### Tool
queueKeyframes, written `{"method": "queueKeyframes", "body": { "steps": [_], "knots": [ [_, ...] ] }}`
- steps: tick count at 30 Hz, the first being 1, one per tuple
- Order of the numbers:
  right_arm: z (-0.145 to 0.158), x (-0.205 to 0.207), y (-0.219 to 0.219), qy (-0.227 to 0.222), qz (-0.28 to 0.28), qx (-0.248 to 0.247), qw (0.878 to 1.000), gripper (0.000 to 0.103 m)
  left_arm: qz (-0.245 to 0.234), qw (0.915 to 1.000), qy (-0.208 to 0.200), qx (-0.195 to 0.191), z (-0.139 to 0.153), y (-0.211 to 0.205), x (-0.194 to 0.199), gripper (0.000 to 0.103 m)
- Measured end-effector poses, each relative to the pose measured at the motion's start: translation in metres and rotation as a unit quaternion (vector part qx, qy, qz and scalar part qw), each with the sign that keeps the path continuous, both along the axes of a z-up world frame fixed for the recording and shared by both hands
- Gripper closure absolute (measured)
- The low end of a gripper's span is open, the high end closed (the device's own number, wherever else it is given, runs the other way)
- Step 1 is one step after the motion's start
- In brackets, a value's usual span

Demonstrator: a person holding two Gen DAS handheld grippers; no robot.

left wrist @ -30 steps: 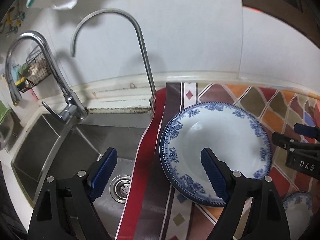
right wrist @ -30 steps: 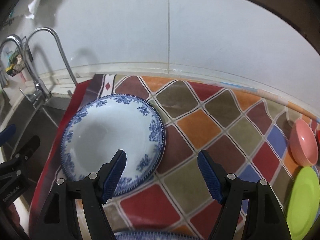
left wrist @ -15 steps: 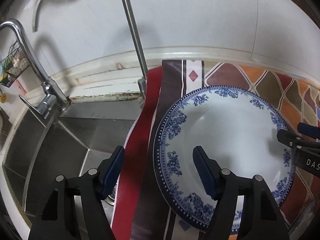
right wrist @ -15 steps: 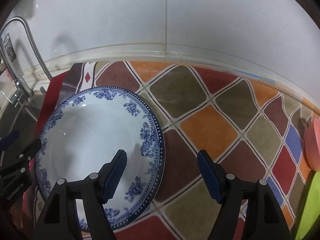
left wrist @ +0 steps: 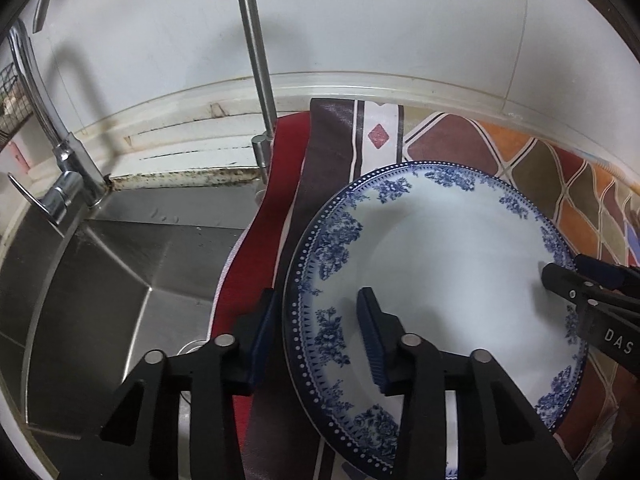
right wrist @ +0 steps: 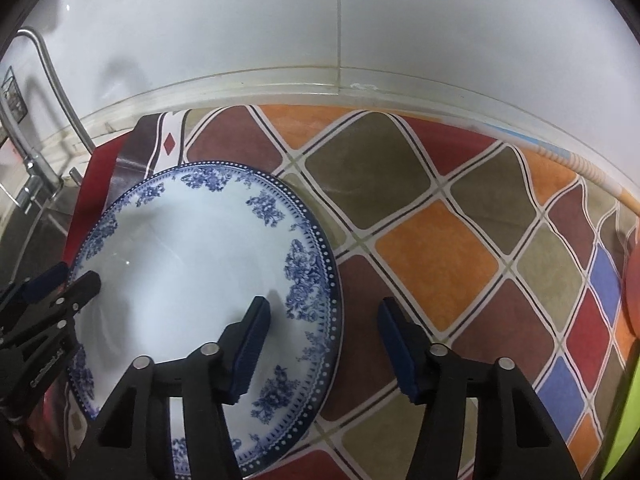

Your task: Organize plates and bowls

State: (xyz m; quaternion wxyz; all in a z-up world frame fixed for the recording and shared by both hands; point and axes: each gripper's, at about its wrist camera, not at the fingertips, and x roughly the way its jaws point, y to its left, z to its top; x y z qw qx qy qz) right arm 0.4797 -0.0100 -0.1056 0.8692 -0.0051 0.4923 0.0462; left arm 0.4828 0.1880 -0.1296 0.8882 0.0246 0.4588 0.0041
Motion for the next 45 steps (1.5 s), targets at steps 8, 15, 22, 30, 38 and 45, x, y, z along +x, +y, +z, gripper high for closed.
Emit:
{"method": "queueKeyframes", "body": {
  "steps": [8, 15, 22, 30, 38, 45],
  "knots": [
    [0.000, -0.001, 0.003, 0.000, 0.016, 0.013, 1.000, 0.064, 0.008, 1.0000, 0.004, -0.005, 0.003, 0.002, 0.001, 0.069],
    [0.004, -0.001, 0.004, 0.002, 0.013, 0.013, 1.000, 0.066, 0.008, 1.0000, 0.004, -0.004, 0.009, 0.003, -0.005, 0.069],
    [0.027, -0.010, 0.005, -0.011, 0.008, 0.011, 1.000, 0.066, 0.001, 0.9999, -0.011, 0.000, 0.030, -0.002, -0.023, 0.069],
    [0.057, -0.027, -0.006, -0.022, -0.009, 0.019, 1.000, 0.066, -0.007, 0.9995, -0.031, -0.004, 0.057, -0.012, -0.044, 0.069],
    [0.072, -0.038, -0.009, -0.037, -0.022, 0.021, 0.999, 0.066, -0.020, 0.9983, -0.054, -0.005, 0.084, -0.026, -0.071, 0.069],
    [0.078, -0.055, -0.016, -0.045, -0.035, 0.021, 0.998, 0.066, -0.033, 0.9975, -0.061, -0.009, 0.100, -0.043, -0.105, 0.069]
  ]
}}
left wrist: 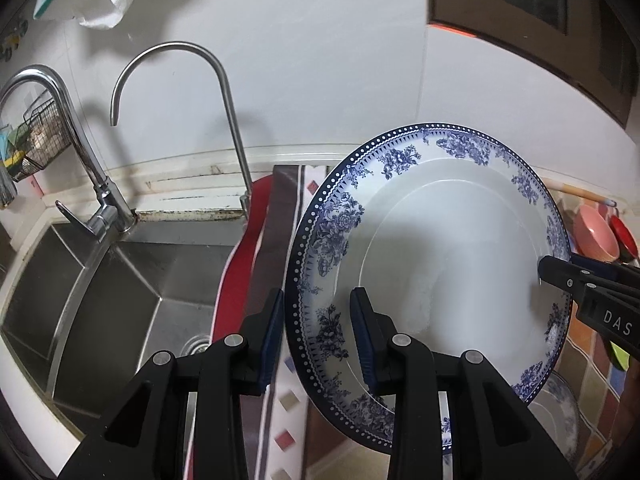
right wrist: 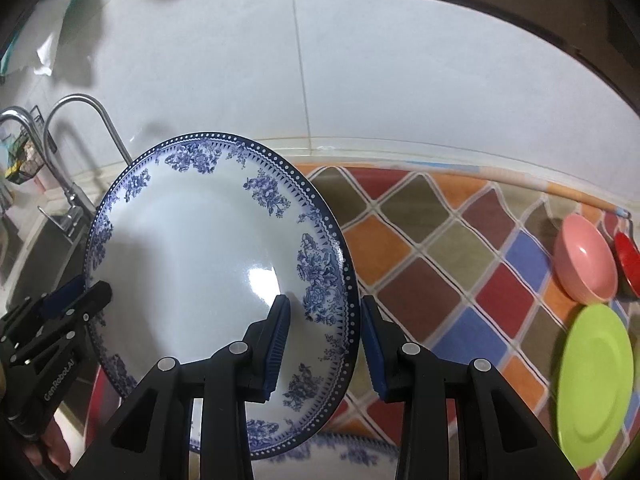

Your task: Organize plates and bowls

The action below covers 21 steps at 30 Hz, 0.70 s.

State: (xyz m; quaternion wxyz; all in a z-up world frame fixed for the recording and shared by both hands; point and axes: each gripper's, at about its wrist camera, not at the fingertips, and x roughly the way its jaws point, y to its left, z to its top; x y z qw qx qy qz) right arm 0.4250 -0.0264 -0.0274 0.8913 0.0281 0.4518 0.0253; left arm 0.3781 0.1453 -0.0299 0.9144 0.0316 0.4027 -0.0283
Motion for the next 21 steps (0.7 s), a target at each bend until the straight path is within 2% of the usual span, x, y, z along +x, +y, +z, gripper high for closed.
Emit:
{"method": "queueKeyframes", "body": {
  "steps": [9, 21],
  "knots": [
    [0.011, -0.056, -0.027, -0.001, -0.021, 0.000, 1.000, 0.066, -0.020, 0.9997, 0.012, -0.006, 0.003, -0.022, -0.050, 0.069],
    [0.002, -0.121, -0.061, 0.021, -0.029, -0.005, 0.999, 0.066, -0.021, 0.9988, 0.043, -0.009, -0.004, -0.048, -0.098, 0.069]
  ]
}}
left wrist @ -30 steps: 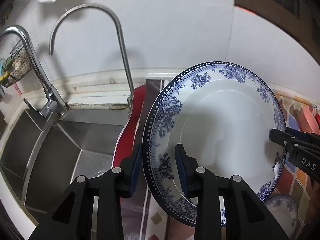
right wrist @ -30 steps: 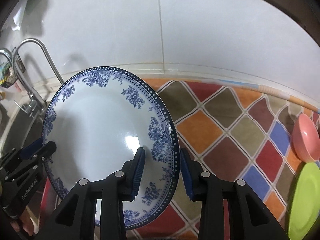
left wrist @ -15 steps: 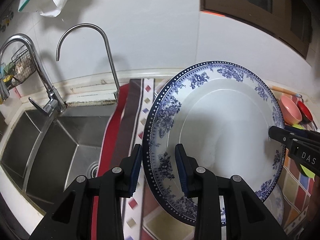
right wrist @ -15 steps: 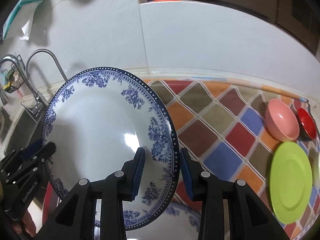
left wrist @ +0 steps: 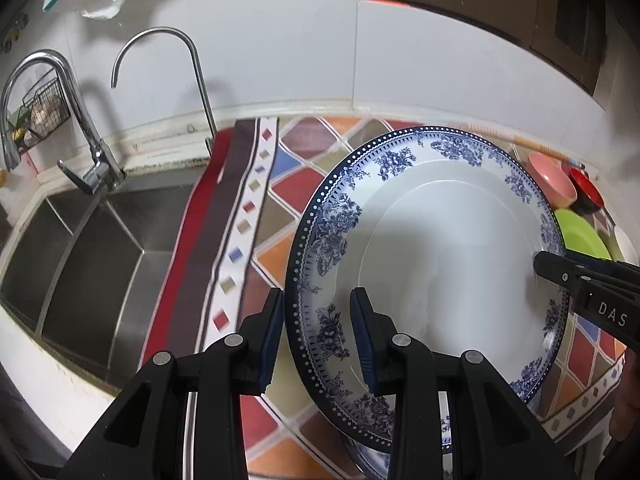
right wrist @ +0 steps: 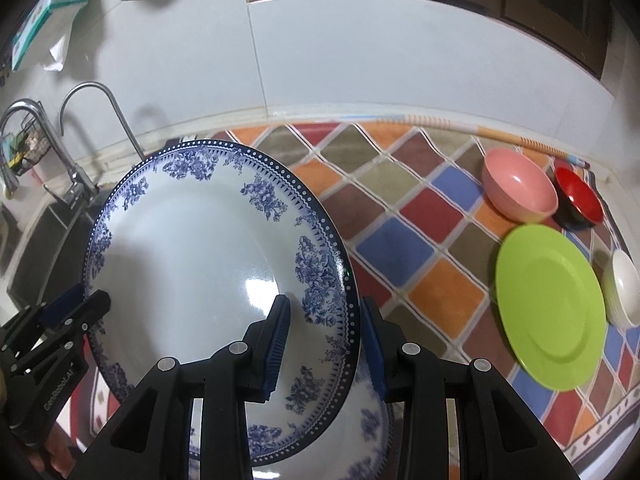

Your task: Organize plates and bowls

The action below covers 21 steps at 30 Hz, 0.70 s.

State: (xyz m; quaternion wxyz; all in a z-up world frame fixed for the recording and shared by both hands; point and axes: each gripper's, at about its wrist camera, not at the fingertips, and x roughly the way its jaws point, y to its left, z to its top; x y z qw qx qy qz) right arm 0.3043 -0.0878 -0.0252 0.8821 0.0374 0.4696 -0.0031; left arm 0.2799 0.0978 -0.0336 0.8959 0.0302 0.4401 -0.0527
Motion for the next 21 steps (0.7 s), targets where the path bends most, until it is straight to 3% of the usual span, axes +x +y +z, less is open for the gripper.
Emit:
{"method": "queueKeyframes", "body": {
  "steps": [21],
  "knots": [
    [-0.045, -0.040, -0.029, 0.074, 0.003, 0.009, 0.997, 0.066, 0.003, 0.9977, 0.067, 0.008, -0.036, -0.021, -0.026, 0.069]
  ]
}}
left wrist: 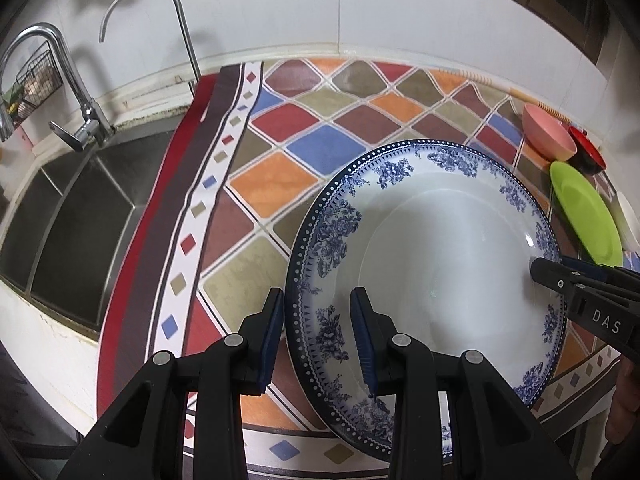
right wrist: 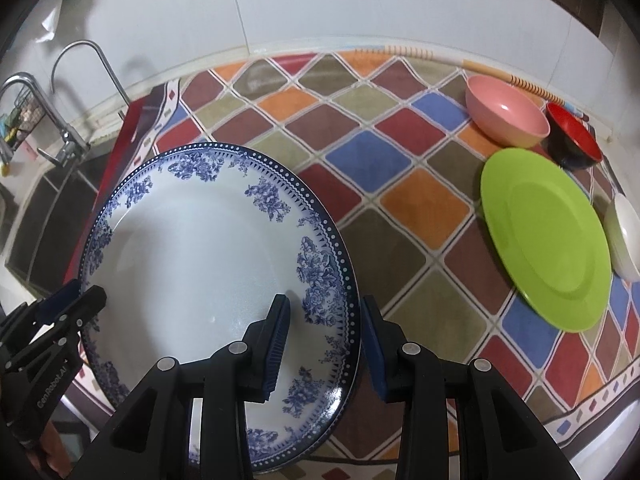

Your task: Organize plates and bowls

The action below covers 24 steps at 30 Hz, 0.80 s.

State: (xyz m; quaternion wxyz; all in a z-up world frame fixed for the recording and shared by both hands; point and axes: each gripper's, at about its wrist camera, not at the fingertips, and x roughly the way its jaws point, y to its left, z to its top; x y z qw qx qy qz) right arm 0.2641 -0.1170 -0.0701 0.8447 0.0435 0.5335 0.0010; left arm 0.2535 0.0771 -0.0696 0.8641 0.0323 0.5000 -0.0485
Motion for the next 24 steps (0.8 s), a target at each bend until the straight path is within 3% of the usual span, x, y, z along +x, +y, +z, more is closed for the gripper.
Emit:
{"method": "queueKeyframes", "body": {
  "steps": [12, 24],
  "knots": [
    [-0.021, 0.000, -0.001, 0.027, 0.004, -0.006, 1.000, 0.066, -0.006, 0.9995, 0.029, 0.003, -0.022, -0.003, 0.001, 0.069],
    [-0.028, 0.001, 0.004, 0.033, 0.010, -0.023, 0.999, 0.066, -0.011, 0.9995, 0.029, 0.007, -0.028, -0.003, 0.002, 0.069]
  ]
}}
